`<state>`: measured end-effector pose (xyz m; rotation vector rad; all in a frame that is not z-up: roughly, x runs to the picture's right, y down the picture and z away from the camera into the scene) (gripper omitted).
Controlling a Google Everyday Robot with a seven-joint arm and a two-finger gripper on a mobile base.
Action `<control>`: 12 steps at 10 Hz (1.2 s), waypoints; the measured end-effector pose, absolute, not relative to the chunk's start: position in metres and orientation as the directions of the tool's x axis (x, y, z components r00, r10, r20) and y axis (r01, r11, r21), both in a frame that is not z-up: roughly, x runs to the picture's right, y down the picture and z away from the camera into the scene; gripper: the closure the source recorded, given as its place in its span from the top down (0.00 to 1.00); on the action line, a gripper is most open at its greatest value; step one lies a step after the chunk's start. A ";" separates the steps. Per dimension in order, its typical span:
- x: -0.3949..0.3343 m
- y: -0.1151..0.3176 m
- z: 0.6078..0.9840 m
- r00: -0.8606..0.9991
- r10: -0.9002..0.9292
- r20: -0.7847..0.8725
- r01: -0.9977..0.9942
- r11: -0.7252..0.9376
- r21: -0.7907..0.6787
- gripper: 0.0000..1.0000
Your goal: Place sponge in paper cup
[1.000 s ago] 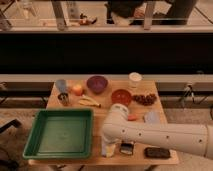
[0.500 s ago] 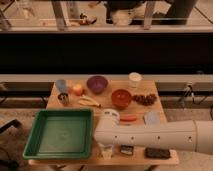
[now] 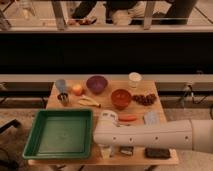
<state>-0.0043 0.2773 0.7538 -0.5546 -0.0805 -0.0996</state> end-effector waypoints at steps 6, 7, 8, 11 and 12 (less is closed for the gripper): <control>0.008 0.274 0.770 0.995 -0.079 0.055 0.096 0.851 -0.516 0.80; 0.011 0.275 0.773 0.996 -0.080 0.049 0.094 0.848 -0.521 0.80; 0.011 0.276 0.774 0.995 -0.085 0.046 0.097 0.845 -0.526 0.80; 0.011 0.279 0.779 0.993 -0.105 0.044 0.112 0.832 -0.544 0.80; 0.012 0.279 0.780 0.992 -0.114 0.044 0.119 0.826 -0.551 0.80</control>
